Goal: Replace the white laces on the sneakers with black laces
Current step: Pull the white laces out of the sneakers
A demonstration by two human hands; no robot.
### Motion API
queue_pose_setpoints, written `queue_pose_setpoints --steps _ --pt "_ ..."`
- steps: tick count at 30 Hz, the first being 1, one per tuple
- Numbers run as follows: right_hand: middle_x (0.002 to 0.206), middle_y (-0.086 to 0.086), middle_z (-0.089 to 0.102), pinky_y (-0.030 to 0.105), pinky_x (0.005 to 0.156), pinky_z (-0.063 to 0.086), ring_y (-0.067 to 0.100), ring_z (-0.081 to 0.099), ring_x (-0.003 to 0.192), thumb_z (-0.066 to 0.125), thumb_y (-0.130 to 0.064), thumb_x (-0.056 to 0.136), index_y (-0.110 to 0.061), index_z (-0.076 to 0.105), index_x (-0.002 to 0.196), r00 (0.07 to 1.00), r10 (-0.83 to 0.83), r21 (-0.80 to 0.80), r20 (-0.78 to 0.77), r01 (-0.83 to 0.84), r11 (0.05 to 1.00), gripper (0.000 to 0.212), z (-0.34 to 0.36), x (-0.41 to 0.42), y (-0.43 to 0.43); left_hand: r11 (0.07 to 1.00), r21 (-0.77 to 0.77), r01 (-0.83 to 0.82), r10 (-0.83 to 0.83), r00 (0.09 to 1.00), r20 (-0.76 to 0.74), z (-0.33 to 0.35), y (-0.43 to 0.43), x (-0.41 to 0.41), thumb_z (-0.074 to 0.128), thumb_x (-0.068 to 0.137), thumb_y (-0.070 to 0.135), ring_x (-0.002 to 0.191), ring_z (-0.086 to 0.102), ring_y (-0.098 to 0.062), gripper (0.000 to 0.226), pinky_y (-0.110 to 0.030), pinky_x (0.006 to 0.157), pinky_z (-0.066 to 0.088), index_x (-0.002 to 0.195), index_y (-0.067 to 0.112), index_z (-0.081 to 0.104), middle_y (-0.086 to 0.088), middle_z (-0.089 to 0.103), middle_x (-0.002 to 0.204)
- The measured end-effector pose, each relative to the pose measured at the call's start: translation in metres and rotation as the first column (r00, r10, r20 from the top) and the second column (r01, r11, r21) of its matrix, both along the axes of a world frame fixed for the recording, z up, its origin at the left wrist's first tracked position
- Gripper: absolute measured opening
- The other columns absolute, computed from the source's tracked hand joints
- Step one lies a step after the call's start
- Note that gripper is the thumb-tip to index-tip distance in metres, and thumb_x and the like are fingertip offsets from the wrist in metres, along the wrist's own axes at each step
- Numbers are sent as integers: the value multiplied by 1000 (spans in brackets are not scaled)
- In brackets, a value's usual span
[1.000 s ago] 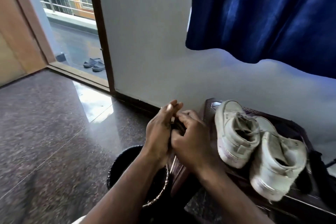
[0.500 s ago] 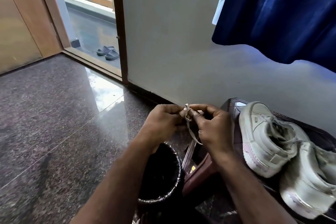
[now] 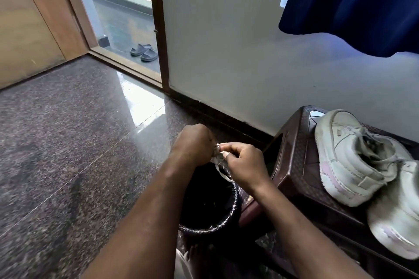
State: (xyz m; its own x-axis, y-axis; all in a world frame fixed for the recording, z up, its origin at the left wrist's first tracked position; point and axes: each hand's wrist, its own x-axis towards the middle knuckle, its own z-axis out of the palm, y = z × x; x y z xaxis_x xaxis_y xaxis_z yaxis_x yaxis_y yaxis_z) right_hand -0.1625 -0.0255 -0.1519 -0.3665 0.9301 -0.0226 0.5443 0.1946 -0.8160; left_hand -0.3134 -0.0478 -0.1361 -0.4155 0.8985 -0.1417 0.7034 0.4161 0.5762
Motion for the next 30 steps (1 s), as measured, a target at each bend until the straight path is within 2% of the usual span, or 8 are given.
queue_pose_setpoints --steps 2,5,10,13,15,18,25,30 --pt "108 -4 78 25 95 55 5 70 97 66 -8 94 -19 79 115 996 55 -9 63 -54 998 26 -5 -4 -2 998 -62 24 -28 997 -65 -3 -2 -1 80 79 23 86 72 -24 6 -33 77 60 83 27 78 -2 76 88" --pt "118 1 75 23 101 51 12 68 110 60 -10 95 -20 72 127 976 105 -8 189 -105 994 35 -10 -5 0 989 -141 35 -51 992 -118 -8 -5 -5 81 81 21 91 72 -26 24 -38 84 62 104 25 80 -5 76 98" --pt "113 -1 76 25 96 53 11 68 101 59 -9 96 -19 75 116 981 54 55 188 -66 996 28 -5 8 6 997 -69 -28 19 992 -126 -4 -3 1 77 80 19 79 72 -22 9 -41 78 64 87 24 80 -1 75 85" --pt "102 -4 76 27 90 55 12 70 96 65 -13 94 -20 76 107 986 28 141 165 -52 989 18 6 16 8 999 34 42 -39 996 -77 4 0 13 79 81 21 74 71 -14 18 -29 72 59 68 33 74 8 74 76" --pt "97 -4 75 29 85 55 14 70 92 68 -15 92 -19 75 102 989 16 226 149 -50 973 13 16 22 8 987 132 90 -80 994 -73 14 0 24 79 81 19 75 69 -9 19 -24 69 51 72 35 77 13 74 75" --pt "94 -3 74 30 80 53 16 68 86 71 -17 90 -18 72 99 993 -16 365 119 -29 931 10 29 32 8 958 266 103 -91 994 -58 26 -1 36 75 81 16 78 68 -5 18 -22 72 52 83 32 82 14 75 79" --pt "96 1 71 32 77 52 19 66 83 70 -10 85 -16 70 101 996 -9 555 90 -42 831 17 58 63 -2 871 476 124 -131 991 -19 49 -7 65 73 81 12 76 69 0 19 -18 74 53 84 29 81 13 77 79" --pt "95 0 69 36 74 51 22 65 84 69 -15 89 -17 69 99 986 -121 712 117 2 702 10 86 104 -4 753 650 99 -214 972 100 59 -4 104 72 80 9 75 71 2 21 -25 74 58 90 25 82 13 78 81"
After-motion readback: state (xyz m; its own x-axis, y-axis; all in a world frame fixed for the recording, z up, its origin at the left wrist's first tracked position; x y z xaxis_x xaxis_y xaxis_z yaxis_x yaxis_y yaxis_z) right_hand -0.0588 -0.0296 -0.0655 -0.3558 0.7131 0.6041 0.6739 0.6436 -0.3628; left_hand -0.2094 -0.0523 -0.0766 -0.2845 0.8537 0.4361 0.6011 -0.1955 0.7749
